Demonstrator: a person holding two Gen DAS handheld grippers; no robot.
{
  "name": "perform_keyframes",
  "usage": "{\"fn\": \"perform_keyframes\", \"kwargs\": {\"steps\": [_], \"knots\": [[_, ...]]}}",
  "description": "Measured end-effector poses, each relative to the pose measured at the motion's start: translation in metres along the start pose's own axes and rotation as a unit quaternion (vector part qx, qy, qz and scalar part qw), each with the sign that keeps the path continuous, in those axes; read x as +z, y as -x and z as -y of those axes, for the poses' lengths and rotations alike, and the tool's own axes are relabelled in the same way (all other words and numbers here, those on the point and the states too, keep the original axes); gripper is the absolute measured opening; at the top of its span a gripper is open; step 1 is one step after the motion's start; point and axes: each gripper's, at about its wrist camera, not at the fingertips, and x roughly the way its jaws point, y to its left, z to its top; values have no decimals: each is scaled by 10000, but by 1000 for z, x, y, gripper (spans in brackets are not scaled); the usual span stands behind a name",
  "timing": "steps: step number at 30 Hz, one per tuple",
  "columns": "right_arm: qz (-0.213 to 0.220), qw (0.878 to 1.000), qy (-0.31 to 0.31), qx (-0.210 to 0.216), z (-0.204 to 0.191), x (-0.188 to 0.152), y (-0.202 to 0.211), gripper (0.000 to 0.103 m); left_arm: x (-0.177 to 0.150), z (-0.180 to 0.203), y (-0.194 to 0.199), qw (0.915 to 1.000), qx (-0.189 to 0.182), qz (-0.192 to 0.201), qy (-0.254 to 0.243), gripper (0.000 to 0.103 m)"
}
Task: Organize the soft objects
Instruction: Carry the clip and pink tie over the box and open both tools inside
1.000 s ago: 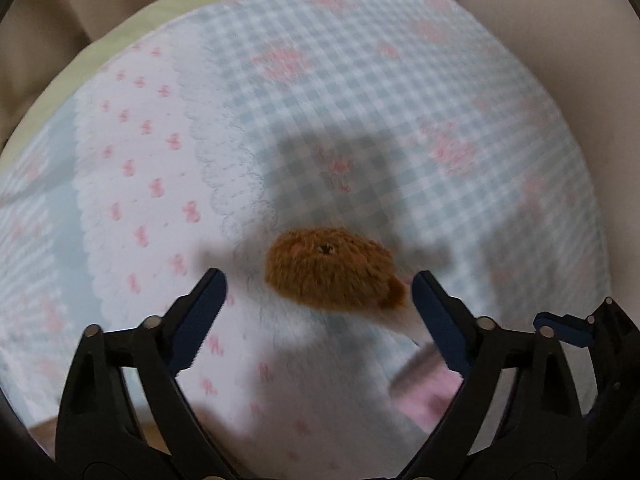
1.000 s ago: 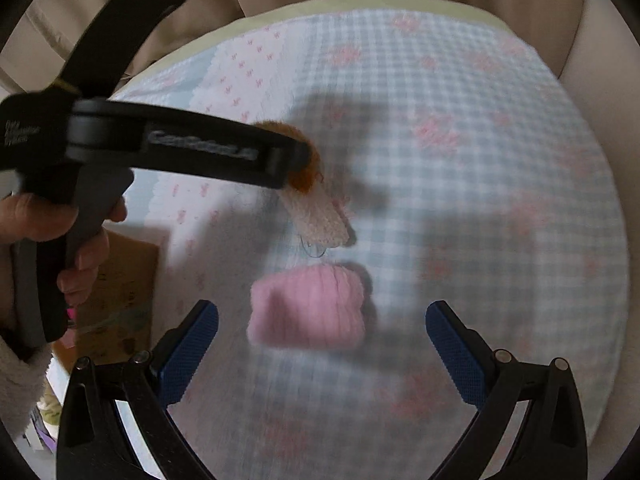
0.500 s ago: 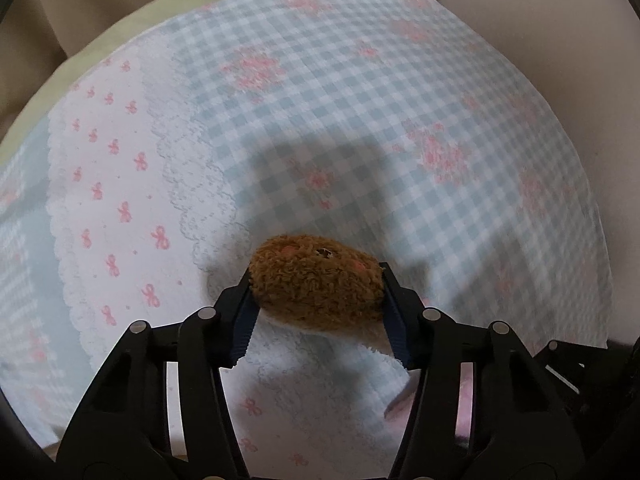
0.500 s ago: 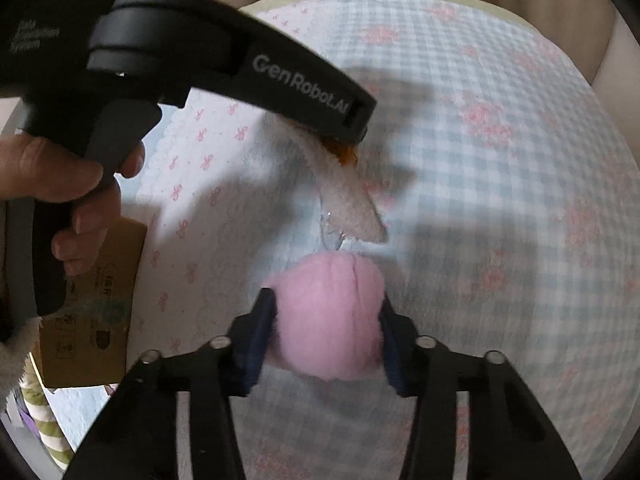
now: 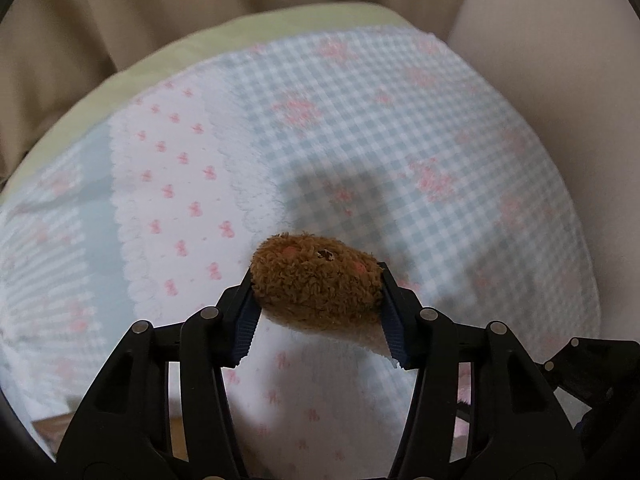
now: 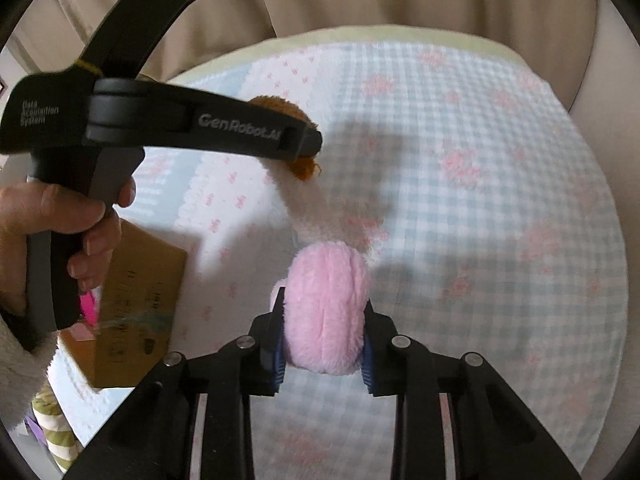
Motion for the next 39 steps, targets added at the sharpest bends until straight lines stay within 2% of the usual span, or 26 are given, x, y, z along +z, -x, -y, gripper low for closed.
{"fn": "perform_keyframes", "kwargs": {"steps": [5, 13, 18, 24, 32, 35, 39], "knots": [[236, 9997, 102, -24, -21, 3, 42, 27, -4, -2, 55, 9995, 91, 270, 148, 50], [618, 9976, 324, 23, -65, 8, 131, 27, -26, -9, 177, 9949, 300, 816, 511, 50], [831, 9949, 569, 112, -101, 13, 183, 27, -54, -20, 257, 9883, 481, 1210, 799, 50], [994, 9912, 836, 252, -151, 18, 220, 27, -103, -51, 328, 9789, 761, 1474, 1193, 50], [1015, 9898, 907, 426, -218, 16, 221, 27, -179, -114, 373, 9690, 1036, 1504, 1665, 50], [956, 9911, 828, 405, -245, 14, 210, 27, -203, -145, 377, 9673, 986, 1453, 1828, 50], [874, 9938, 602, 330, -277, 14, 193, 27, -227, -187, 373, 9691, 872, 1308, 1899, 50]]}}
